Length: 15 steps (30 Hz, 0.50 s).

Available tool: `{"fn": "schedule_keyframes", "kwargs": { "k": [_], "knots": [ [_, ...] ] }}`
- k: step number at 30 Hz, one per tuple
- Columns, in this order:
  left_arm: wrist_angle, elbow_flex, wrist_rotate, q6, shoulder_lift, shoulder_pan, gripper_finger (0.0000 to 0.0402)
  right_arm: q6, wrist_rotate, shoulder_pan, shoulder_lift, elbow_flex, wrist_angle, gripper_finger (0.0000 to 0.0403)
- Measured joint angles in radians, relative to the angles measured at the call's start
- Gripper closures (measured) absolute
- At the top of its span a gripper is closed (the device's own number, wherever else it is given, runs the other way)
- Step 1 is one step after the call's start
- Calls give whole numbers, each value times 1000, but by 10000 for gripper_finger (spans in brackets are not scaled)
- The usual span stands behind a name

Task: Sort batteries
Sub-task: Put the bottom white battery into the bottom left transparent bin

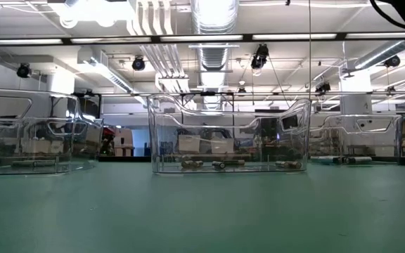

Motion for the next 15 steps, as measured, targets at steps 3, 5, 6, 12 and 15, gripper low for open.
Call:
{"fn": "schedule_keyframes", "kwargs": {
  "k": [3,5,6,12,15],
  "knots": [
    [-7,0,0,-1,11,0,287,10,0,-4,3,0,1,376],
    [-9,0,0,-4,21,1,287,10,1,-5,4,0,1,376],
    [-9,0,-1,-6,26,1,287,11,1,-6,4,0,1,376],
    [4,0,-53,-7,50,1,289,12,3,-6,5,0,0,376],
    [12,0,-53,-8,52,1,308,12,3,-6,5,0,-8,376]
  ]
}}
